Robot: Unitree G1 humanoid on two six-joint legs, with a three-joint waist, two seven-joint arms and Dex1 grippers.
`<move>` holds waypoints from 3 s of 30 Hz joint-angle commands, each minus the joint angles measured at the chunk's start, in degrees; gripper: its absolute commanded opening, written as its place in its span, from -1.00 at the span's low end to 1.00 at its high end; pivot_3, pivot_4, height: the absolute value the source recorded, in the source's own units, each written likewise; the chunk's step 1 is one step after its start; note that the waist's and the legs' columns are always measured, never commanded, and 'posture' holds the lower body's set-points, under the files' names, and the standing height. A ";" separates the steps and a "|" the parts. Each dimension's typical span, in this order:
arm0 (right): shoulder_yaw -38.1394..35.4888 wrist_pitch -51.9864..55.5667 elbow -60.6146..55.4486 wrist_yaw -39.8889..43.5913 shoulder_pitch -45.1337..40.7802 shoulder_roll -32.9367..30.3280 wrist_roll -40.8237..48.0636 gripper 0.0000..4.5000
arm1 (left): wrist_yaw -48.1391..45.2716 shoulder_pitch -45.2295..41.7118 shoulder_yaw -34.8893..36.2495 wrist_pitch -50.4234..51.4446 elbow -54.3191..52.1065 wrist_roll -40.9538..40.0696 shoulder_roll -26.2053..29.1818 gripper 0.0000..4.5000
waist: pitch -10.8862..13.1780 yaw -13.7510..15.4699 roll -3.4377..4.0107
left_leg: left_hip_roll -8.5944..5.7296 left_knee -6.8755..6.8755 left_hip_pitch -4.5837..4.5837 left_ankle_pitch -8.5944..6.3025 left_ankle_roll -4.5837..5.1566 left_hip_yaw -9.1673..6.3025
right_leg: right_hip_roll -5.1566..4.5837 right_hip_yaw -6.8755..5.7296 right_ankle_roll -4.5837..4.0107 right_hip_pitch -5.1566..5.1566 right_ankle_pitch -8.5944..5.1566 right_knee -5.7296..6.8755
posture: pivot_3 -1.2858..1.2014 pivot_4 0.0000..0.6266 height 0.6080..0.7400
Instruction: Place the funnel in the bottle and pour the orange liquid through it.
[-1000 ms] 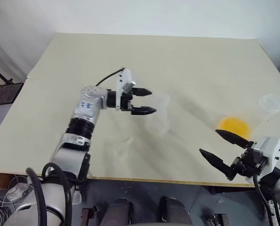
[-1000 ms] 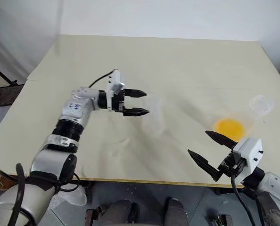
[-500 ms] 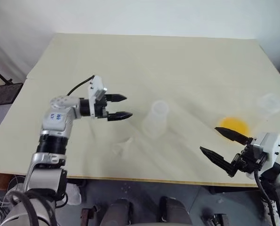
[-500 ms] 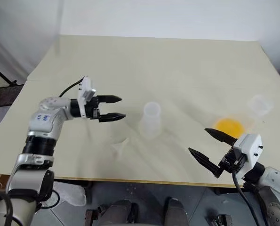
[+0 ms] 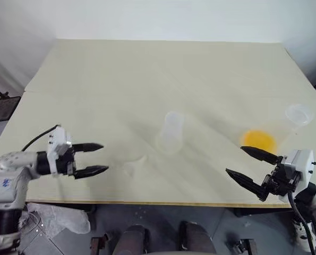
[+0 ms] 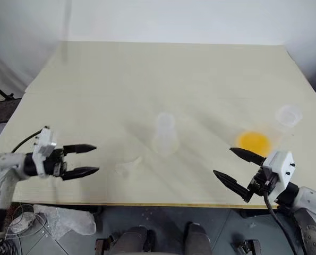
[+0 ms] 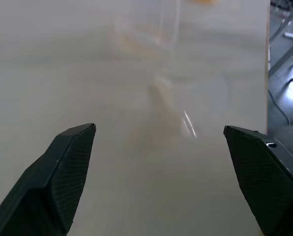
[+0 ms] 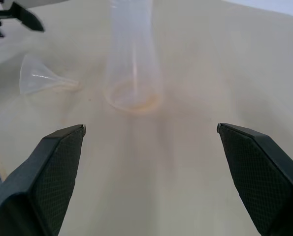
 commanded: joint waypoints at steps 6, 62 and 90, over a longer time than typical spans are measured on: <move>-0.15 0.58 -0.17 2.13 -1.25 -1.24 1.51 1.00 | 1.52 1.14 -2.92 -2.54 -5.26 -0.06 -0.14 0.97 | -0.01 -0.03 0.01 | -0.07 -0.03 -0.03 -0.01 0.01 -0.10 | -0.03 0.12 0.00 -0.02 0.00 0.02 | 0.03 -0.52 1.00; -0.69 -1.80 -7.60 -2.42 -0.53 0.82 1.20 1.00 | -6.55 -62.60 -27.48 10.28 31.39 11.07 -13.04 -0.99 | 0.03 -0.15 -0.10 | -0.09 0.05 -0.17 0.05 0.10 0.16 | 0.09 -0.18 0.07 -0.15 0.04 0.14 | 0.03 -0.52 1.00; 1.47 -3.44 -5.71 -1.91 -1.96 1.13 -0.49 1.00 | -18.45 -73.24 -33.45 16.82 40.38 12.96 -10.68 -0.99 | 0.09 -0.20 -0.20 | -0.09 0.08 -0.21 0.05 0.10 0.12 | 0.08 -0.17 0.07 -0.18 0.04 0.17 | 0.03 -0.52 1.00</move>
